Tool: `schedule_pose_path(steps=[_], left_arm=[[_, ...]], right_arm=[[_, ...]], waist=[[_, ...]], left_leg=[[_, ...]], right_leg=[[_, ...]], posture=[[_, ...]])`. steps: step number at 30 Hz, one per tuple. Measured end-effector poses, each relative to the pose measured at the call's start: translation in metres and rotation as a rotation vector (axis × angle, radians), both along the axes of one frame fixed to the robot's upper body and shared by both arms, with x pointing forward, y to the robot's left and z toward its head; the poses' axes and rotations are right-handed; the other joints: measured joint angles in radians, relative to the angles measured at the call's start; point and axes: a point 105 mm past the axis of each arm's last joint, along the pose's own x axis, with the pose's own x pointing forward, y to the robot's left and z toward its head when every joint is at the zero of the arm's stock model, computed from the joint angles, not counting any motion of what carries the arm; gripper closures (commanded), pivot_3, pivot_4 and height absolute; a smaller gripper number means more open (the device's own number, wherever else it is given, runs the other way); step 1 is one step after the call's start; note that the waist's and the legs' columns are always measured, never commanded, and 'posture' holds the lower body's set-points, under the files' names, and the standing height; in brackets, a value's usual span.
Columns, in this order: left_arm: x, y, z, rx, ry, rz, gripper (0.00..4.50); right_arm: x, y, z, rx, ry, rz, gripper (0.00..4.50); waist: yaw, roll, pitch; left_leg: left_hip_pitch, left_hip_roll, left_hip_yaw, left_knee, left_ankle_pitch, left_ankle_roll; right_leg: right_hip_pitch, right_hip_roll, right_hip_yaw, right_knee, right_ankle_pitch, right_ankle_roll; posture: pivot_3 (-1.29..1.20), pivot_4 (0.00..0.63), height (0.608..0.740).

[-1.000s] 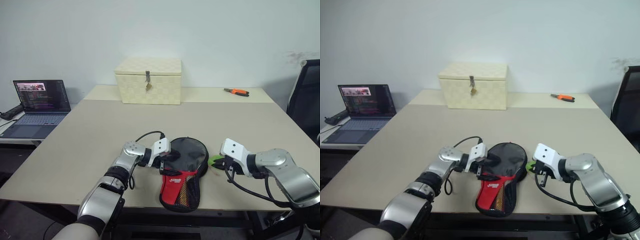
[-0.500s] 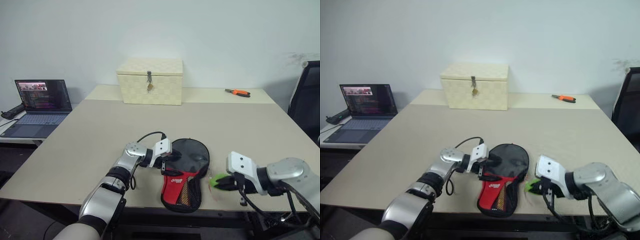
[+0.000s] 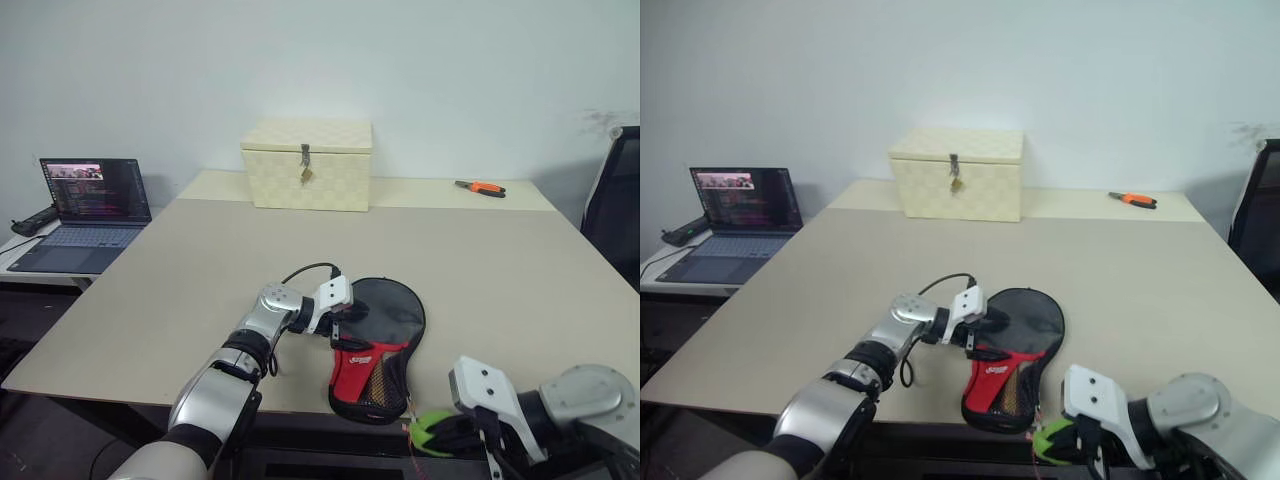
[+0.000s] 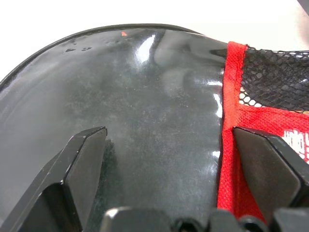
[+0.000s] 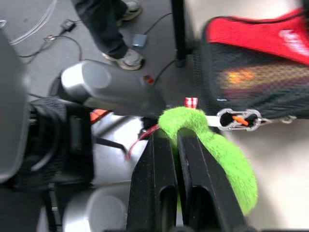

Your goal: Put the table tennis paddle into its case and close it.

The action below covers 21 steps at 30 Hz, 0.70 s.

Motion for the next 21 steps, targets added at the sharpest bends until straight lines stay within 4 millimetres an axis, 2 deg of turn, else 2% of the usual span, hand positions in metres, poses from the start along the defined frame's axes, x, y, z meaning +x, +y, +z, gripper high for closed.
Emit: schedule_pose_path(steps=[3,10,13,18,21], left_arm=[[0.002,-0.007,0.000,0.009,-0.008,0.004,0.00],[0.003,-0.018,0.001,0.019,-0.012,0.002,0.00],[0.002,-0.020,0.002,0.016,-0.014,-0.002,0.00],[0.003,-0.024,0.002,0.002,-0.022,0.014,0.00],[0.004,-0.019,0.000,-0.014,-0.019,0.036,0.00]], right_arm=[[-0.006,0.007,-0.001,0.032,0.014,-0.013,4.47],[-0.005,0.018,-0.003,0.067,0.020,-0.052,4.47],[0.000,0.025,-0.002,0.089,0.000,-0.073,3.79],[0.006,0.026,0.008,0.094,-0.015,-0.051,2.07],[0.022,0.014,0.018,0.095,-0.030,-0.102,2.07]], waist=[[0.006,0.000,0.000],[0.011,0.000,0.000],[0.012,0.000,0.000],[0.011,0.000,0.000],[0.009,0.000,0.000]], left_leg=[[-0.001,-0.001,0.000,0.003,-0.001,0.002],[-0.003,-0.005,0.000,0.004,-0.002,0.006],[-0.005,-0.006,-0.001,0.004,-0.003,0.008],[-0.006,-0.009,-0.001,0.005,-0.003,0.011],[-0.005,-0.009,0.000,0.005,-0.002,0.012]], right_leg=[[0.001,-0.003,-0.002,0.000,0.001,0.003],[0.005,-0.009,-0.003,-0.012,0.004,0.010],[0.005,-0.010,-0.004,-0.014,0.005,0.011],[0.005,-0.013,-0.003,-0.015,0.006,0.013],[0.005,-0.014,-0.003,-0.015,0.007,0.014]], posture=[[0.00,0.150,0.740],[0.00,0.150,0.740],[0.00,0.150,0.740],[0.00,0.150,0.740],[0.00,0.150,0.740]])
